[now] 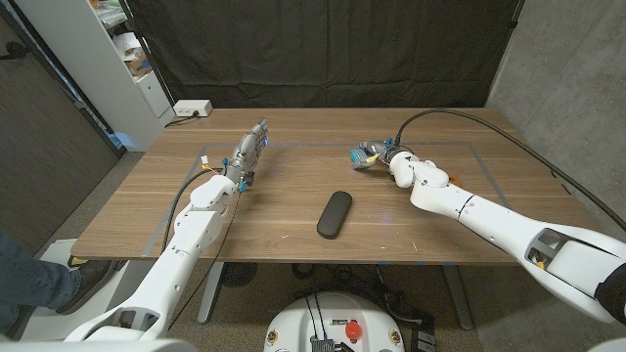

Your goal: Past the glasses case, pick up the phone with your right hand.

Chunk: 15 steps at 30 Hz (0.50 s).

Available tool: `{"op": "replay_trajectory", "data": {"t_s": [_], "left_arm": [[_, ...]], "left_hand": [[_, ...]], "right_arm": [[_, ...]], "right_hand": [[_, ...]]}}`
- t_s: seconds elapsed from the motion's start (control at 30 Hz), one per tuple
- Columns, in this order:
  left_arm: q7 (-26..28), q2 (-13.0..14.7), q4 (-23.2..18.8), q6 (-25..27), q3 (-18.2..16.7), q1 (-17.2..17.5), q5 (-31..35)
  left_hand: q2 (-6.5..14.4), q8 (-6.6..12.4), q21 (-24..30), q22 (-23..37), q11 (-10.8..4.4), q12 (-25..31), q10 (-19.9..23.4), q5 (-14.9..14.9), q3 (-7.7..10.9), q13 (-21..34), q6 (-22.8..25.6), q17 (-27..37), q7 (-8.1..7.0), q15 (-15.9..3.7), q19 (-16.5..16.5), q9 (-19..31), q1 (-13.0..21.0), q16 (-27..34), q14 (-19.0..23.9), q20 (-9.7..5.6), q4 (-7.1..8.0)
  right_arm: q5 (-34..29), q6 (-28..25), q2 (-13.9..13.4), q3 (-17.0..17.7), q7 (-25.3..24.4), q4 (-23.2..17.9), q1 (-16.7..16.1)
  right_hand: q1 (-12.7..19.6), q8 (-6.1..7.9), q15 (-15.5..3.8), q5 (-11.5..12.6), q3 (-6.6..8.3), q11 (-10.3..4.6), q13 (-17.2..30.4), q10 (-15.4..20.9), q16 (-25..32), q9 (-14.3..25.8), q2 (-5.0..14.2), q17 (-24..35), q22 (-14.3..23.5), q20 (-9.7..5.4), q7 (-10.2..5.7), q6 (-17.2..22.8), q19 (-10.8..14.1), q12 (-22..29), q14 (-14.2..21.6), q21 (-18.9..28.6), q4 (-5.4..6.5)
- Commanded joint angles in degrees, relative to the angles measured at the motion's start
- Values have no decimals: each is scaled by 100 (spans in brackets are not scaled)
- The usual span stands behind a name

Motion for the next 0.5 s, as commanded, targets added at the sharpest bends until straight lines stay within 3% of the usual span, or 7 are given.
{"op": "replay_trajectory", "data": {"t_s": [0.03,0.3,0.5], "left_arm": [[15,-9,-23,39,30,1,23],[24,-12,2,43,15,8,17],[21,-15,19,32,9,-2,20]], "left_hand": [[32,-4,-7,34,-6,4,-68,-23,4,27,-9,16,8,18,-150,30,40,3,-36,40,-32],[34,-4,-10,34,-9,3,-72,-24,3,27,-9,17,4,18,-161,30,40,1,-44,58,-35],[36,-5,-8,34,-11,4,-72,-25,1,27,-13,17,3,16,-161,30,39,1,-47,61,-37]], "right_arm": [[-229,-297,110,-117,-242,73,-2],[-273,-337,191,-181,-340,198,28],[-253,-325,214,-172,-435,224,20]], "right_hand": [[231,93,-445,40,110,-175,25,462,243,29,156,121,56,-266,-78,382,1029,87,608,121,22],[430,134,-572,-20,168,-216,36,771,448,33,327,242,66,-403,-111,613,1401,131,1011,196,12],[591,174,-655,-107,169,-261,41,959,574,38,425,342,73,-455,-131,792,1546,158,1163,217,-17]]}}
